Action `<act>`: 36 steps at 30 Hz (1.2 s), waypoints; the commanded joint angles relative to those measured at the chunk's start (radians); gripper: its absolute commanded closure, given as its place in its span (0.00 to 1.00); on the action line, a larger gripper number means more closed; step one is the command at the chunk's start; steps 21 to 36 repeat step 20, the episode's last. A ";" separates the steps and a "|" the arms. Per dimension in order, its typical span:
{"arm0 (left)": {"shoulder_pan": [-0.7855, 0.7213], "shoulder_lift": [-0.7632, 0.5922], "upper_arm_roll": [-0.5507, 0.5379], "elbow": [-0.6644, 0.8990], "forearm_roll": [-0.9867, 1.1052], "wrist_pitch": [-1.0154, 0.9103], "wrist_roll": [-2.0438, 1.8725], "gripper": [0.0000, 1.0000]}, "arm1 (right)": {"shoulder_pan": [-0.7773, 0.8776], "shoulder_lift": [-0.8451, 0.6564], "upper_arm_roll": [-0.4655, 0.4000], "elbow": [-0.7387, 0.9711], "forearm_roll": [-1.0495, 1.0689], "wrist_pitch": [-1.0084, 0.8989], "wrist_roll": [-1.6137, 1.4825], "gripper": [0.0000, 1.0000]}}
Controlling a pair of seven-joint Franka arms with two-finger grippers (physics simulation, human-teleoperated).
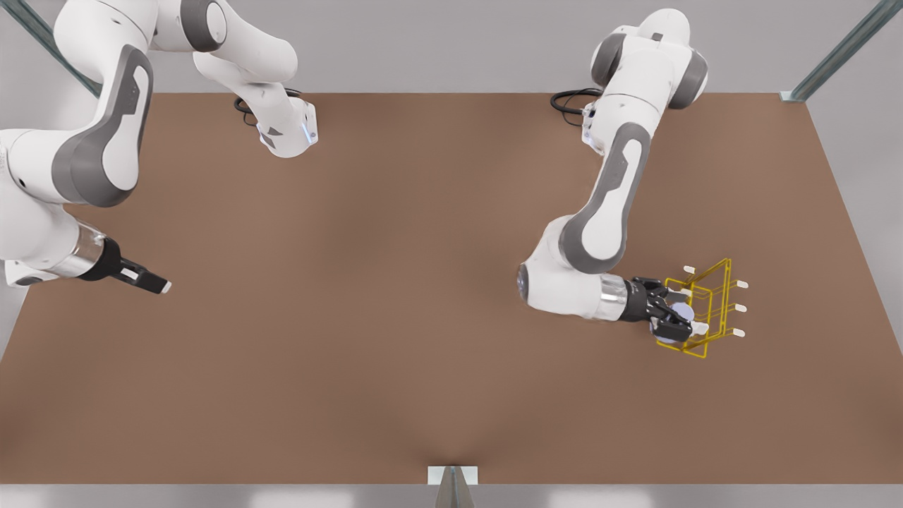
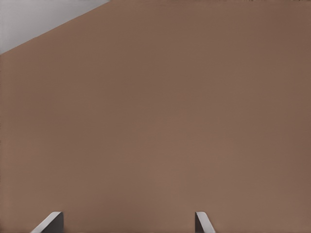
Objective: Place the cup on the cup holder
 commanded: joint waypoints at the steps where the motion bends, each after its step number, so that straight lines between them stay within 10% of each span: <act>1: 0.090 -0.006 0.012 0.080 -1.098 0.012 -0.888 0.00 | 0.002 -0.003 0.002 0.000 0.001 -0.020 0.000 0.00; 5: 0.176 -0.242 0.032 0.162 -1.158 -0.165 -0.825 0.00 | -0.006 0.000 0.000 0.000 -0.007 -0.015 -0.005 0.00; 10: 0.218 -0.586 0.012 -0.259 -1.054 -0.028 -0.508 0.00 | -0.010 0.020 0.000 -0.006 0.004 -0.016 0.000 0.00; 36: 0.218 -0.573 0.012 -0.261 -1.012 -0.015 -0.508 0.00 | -0.010 0.063 0.000 -0.006 0.006 -0.013 0.003 0.00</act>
